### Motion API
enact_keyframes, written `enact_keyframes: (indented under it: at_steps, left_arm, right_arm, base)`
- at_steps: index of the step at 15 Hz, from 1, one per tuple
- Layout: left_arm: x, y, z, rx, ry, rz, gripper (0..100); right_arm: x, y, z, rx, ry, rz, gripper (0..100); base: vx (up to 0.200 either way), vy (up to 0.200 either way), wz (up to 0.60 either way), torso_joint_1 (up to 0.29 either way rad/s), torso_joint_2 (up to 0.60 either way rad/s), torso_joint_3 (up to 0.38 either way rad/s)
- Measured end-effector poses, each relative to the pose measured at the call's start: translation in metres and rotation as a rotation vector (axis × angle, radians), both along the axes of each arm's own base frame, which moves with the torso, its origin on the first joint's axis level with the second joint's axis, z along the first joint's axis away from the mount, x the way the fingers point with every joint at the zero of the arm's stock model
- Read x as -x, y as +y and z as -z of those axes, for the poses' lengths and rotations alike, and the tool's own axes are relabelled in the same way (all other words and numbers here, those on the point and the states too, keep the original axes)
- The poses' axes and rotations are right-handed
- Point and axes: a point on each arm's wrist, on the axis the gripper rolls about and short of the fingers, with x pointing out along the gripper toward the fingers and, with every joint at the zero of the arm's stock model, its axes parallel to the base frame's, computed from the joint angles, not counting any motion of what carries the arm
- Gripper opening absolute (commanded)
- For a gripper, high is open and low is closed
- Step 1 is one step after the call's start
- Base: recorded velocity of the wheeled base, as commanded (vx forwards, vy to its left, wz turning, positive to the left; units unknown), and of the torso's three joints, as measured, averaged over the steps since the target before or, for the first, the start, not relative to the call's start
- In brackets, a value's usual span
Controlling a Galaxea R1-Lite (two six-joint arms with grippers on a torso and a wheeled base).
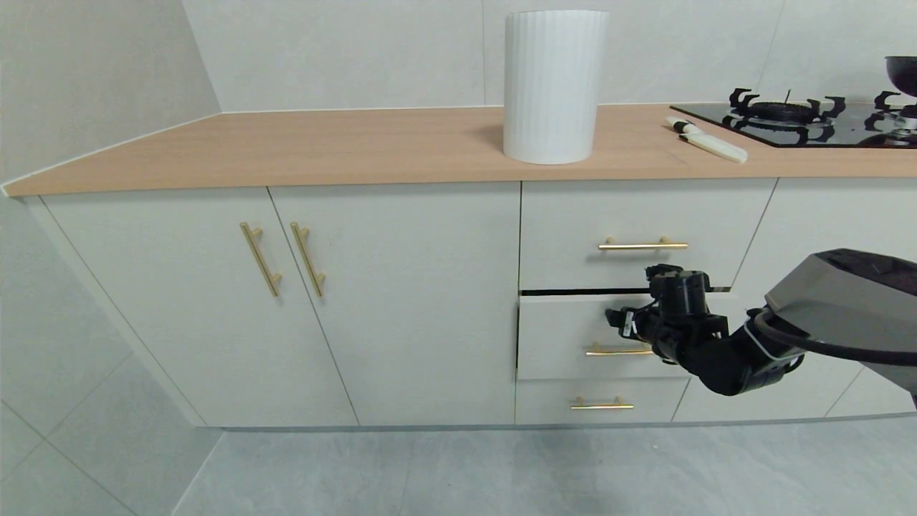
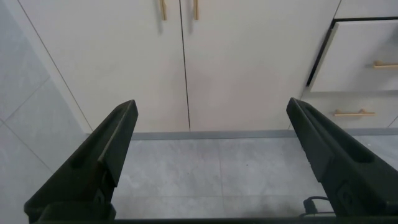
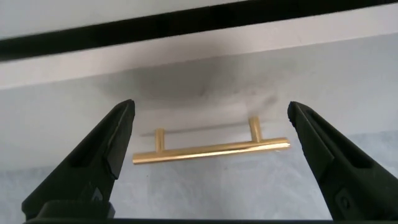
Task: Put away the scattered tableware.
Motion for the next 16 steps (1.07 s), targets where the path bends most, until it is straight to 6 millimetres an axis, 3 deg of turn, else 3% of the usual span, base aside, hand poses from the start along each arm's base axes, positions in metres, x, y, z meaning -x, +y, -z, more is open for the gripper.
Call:
enact_keyframes:
  at_steps: [8, 16]
  left_arm:
    - [0.000, 0.000, 0.000, 0.000, 0.000, 0.000, 100]
    - [0.000, 0.000, 0.000, 0.000, 0.000, 0.000, 100]
  right_arm:
    - [-0.023, -0.005, 0.003, -0.076, -0.045, 0.050, 100]
    - [-0.029, -0.006, 0.004, -0.088, -0.053, 0.061, 100]
  base:
    - [0.000, 0.000, 0.00, 0.000, 0.00, 0.000]
    - [0.000, 0.000, 0.00, 0.000, 0.00, 0.000]
